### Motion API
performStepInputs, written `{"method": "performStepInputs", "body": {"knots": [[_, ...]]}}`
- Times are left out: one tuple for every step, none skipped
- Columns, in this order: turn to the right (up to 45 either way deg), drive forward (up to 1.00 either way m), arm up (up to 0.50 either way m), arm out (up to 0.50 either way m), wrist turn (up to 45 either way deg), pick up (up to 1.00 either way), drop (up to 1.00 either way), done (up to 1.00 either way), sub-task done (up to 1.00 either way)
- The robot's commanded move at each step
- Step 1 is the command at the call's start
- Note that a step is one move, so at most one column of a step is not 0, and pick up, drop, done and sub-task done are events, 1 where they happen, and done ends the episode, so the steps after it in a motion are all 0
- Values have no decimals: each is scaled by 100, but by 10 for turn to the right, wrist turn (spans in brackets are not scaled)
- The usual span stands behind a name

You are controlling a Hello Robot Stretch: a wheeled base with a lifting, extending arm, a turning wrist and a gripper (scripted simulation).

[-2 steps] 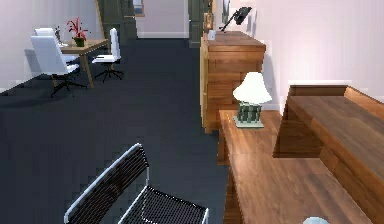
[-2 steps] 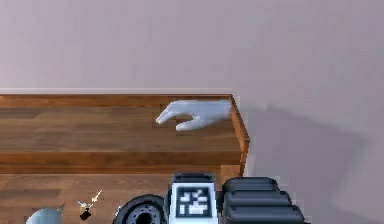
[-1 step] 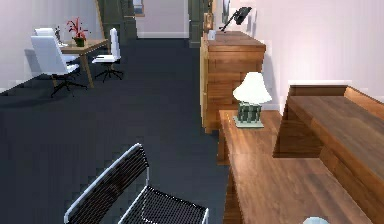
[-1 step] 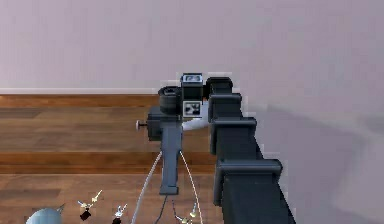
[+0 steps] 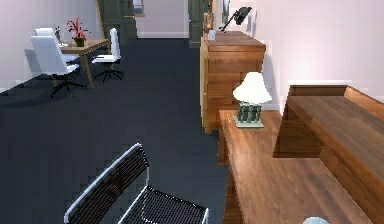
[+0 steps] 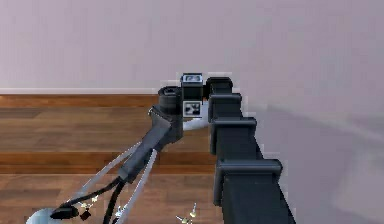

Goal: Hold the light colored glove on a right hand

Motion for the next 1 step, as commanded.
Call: {"method": "performStepInputs", "body": {"knots": [[0,0,0,0,450,0,0,0,0]]}}
